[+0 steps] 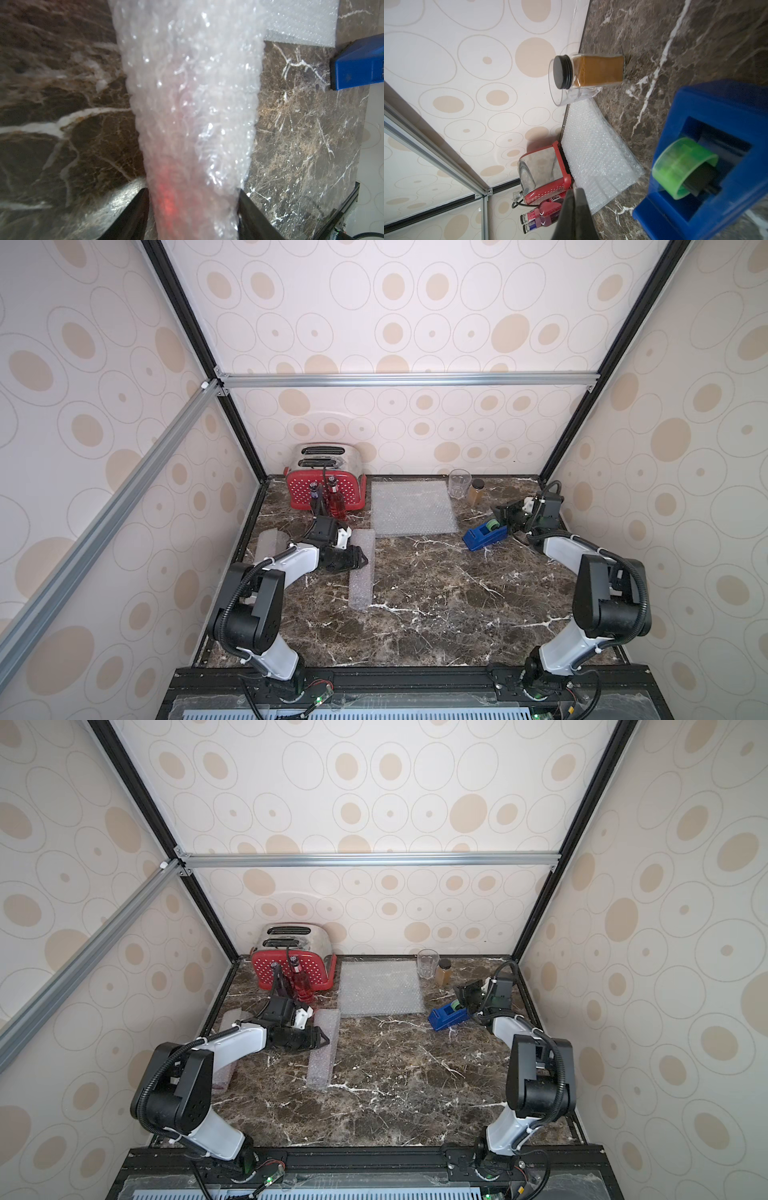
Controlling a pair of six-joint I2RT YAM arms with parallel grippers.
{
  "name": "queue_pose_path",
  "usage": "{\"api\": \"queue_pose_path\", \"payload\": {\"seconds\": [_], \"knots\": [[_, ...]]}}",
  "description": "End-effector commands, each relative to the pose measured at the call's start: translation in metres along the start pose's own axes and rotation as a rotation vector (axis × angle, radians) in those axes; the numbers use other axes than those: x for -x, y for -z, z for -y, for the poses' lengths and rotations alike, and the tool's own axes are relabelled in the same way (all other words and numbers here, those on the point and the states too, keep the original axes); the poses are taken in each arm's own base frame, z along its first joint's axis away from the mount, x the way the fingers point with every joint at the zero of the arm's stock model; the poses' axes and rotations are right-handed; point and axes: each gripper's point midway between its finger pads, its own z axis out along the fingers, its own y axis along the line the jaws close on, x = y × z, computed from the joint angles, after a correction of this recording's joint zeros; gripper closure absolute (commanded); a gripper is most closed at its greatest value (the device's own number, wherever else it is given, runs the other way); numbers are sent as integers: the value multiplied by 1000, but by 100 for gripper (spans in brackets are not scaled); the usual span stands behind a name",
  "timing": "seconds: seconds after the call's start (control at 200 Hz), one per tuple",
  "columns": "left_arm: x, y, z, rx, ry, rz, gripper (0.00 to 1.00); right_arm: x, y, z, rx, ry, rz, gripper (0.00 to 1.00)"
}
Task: Wrap wine bottles in bubble wrap
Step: Tear off the tape using the Tape Cutter.
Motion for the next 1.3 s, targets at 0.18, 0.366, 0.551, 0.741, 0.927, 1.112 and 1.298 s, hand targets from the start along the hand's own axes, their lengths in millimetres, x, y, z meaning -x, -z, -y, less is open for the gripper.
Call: {"api": "queue_pose_path", "payload": {"seconds": [0.18, 0.366, 0.551, 0.741, 0.927, 1.112, 1.298], "knots": [[-14, 0, -13, 63, 1, -36, 37, 4, 19, -43, 87, 38, 35, 100], [-15, 1, -13, 62, 1, -34, 37, 6, 22, -59, 129, 29, 40, 100], [-15, 0, -14, 63, 3, -38, 37, 9, 24, -70, 145, 42, 48, 100], [-15, 0, -13, 63, 2, -37, 37, 10, 20, -66, 161, 9, 45, 100], [-15, 0, -14, 62, 4, -36, 37, 4, 15, -52, 124, 15, 25, 100], [-15, 0, -13, 61, 2, -36, 37, -30, 9, -35, 100, 25, -14, 100], [-15, 0, -12, 57, 2, -35, 37, -79, 3, -6, 31, 61, -46, 100]]}}
